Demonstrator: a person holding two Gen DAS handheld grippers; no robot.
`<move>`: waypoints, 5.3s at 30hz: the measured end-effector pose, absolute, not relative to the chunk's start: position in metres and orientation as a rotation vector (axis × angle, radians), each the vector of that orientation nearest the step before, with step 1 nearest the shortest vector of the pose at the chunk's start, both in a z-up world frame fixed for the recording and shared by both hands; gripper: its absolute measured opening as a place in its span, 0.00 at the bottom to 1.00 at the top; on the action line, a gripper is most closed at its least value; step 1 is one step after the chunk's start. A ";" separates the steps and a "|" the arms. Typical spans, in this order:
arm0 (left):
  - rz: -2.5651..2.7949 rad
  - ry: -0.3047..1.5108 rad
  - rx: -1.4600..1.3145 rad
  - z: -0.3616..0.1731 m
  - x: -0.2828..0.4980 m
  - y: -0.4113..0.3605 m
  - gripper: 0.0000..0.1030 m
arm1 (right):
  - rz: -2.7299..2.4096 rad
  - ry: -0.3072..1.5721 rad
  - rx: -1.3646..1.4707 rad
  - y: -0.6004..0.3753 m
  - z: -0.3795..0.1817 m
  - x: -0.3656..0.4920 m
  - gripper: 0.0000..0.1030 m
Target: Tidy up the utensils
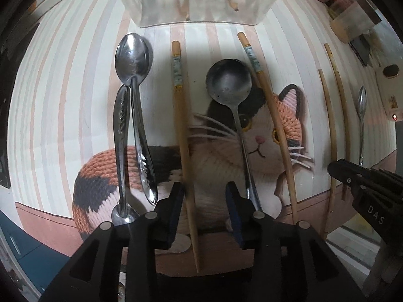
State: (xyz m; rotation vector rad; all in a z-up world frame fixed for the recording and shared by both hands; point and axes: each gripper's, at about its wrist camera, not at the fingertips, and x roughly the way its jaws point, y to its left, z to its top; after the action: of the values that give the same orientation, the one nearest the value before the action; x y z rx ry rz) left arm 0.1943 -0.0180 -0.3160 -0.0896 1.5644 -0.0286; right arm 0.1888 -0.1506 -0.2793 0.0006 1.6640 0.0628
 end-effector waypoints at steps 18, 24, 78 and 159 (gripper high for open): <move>0.167 1.385 -0.173 -0.241 0.146 0.022 0.04 | 0.163 1.573 0.172 -0.170 -0.232 0.231 0.06; 0.224 1.222 -0.249 -0.170 0.170 0.063 0.04 | 0.262 1.477 0.248 -0.154 -0.174 0.286 0.06; 0.021 1.425 -0.094 -0.257 0.212 -0.058 0.93 | -0.045 1.452 0.305 -0.260 -0.206 0.234 0.26; -0.060 1.470 -0.047 -0.309 0.239 -0.102 0.09 | -0.003 1.590 0.145 -0.227 -0.278 0.242 0.26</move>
State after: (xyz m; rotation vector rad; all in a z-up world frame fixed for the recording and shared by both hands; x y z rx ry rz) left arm 0.2392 -0.1017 -0.3085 -0.0465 1.4695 -0.0596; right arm 0.2415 -0.2273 -0.2785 0.1450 1.5899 -0.0026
